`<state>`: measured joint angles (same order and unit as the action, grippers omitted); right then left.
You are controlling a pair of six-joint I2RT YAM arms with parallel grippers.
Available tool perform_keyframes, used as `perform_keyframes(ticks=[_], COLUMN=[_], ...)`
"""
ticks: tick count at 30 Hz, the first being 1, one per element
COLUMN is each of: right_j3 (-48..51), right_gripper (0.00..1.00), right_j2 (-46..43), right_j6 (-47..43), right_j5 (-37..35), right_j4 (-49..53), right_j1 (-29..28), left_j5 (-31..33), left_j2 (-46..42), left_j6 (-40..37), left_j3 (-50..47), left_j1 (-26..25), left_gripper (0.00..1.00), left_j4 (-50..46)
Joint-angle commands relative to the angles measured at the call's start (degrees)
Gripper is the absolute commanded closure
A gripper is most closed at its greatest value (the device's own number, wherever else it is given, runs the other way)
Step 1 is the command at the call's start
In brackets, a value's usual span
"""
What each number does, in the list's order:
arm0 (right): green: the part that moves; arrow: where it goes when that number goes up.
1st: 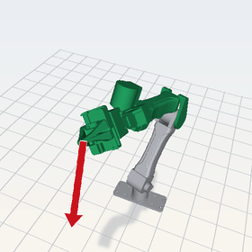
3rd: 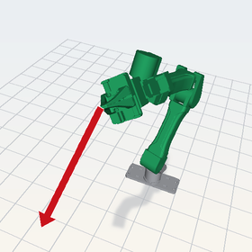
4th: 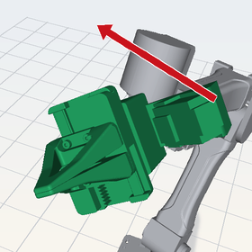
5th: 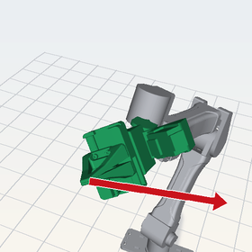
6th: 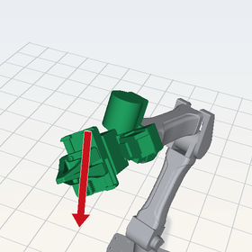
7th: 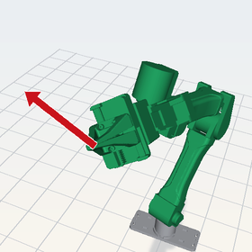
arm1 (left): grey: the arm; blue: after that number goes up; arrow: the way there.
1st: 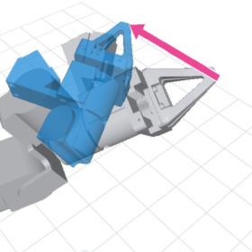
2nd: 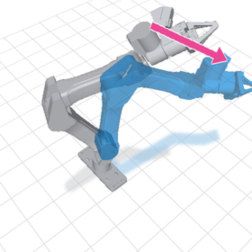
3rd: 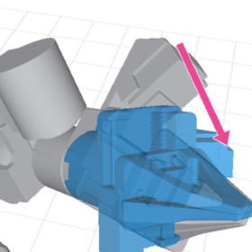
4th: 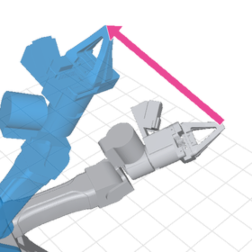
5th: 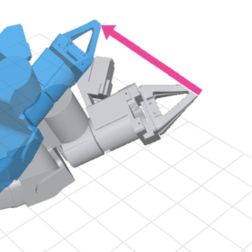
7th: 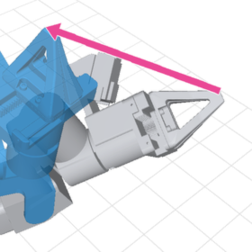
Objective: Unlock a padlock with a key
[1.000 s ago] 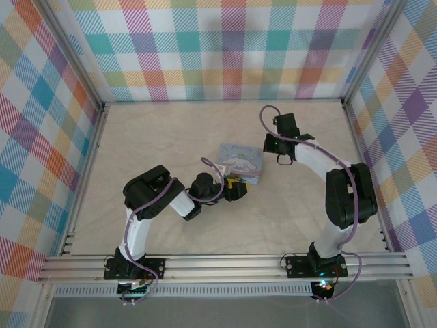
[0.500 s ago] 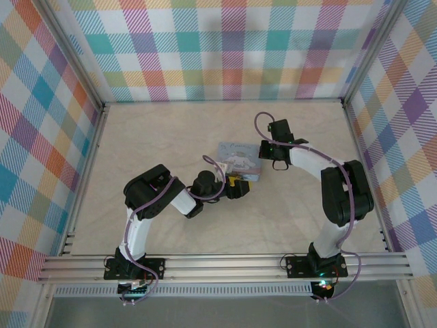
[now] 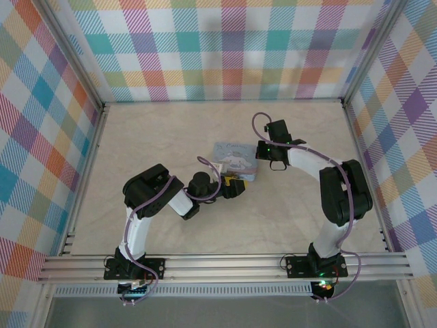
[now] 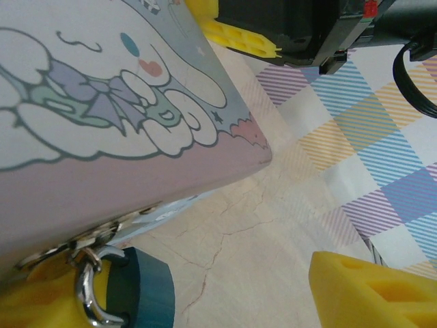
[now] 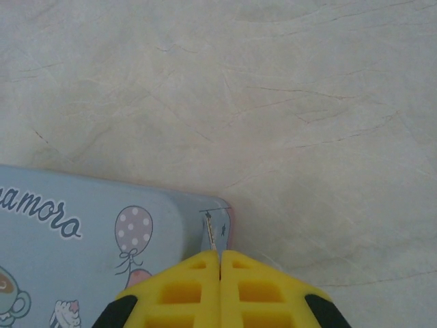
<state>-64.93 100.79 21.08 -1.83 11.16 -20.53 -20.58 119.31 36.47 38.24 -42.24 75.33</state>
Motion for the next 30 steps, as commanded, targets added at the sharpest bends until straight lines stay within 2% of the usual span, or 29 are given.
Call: perform_keyframes(ticks=[1, 6, 9, 15, 19, 30], right_j3=[0.0, 0.0, 0.3, 0.4, 0.5, 0.2], right_gripper=[1.0, 1.0, 1.0, 1.0, 1.0, 1.0], right_j2=[1.3, 1.9, 2.0, 1.9, 1.9, 2.0], right_j6=[1.0, 1.5, 1.8, 1.9, 1.8, 1.2], right_j5=[4.5, 5.1, 5.3, 5.1, 5.1, 4.9], right_j4=[-0.1, -0.4, -0.8, -1.0, -0.9, -0.7], right_j1=[-1.7, -1.7, -1.7, -1.7, -1.7, -1.7], left_j5=[-1.1, -2.5, -3.3, 0.9, 2.6, 1.2], left_j2=[2.2, 2.9, 3.4, 2.6, 1.4, -1.1], left_j6=[0.0, 0.1, 0.7, 3.0, 4.0, 6.0], left_j3=[0.5, 2.6, 3.1, 1.3, 1.2, -1.0], left_j1=[0.3, 0.2, 0.2, 0.2, 0.3, 2.5], left_gripper=[0.26, 0.24, 0.3, 0.34, 0.35, 0.4], left_j4=[-4.0, -6.0, -5.8, -6.6, -11.6, -18.3])
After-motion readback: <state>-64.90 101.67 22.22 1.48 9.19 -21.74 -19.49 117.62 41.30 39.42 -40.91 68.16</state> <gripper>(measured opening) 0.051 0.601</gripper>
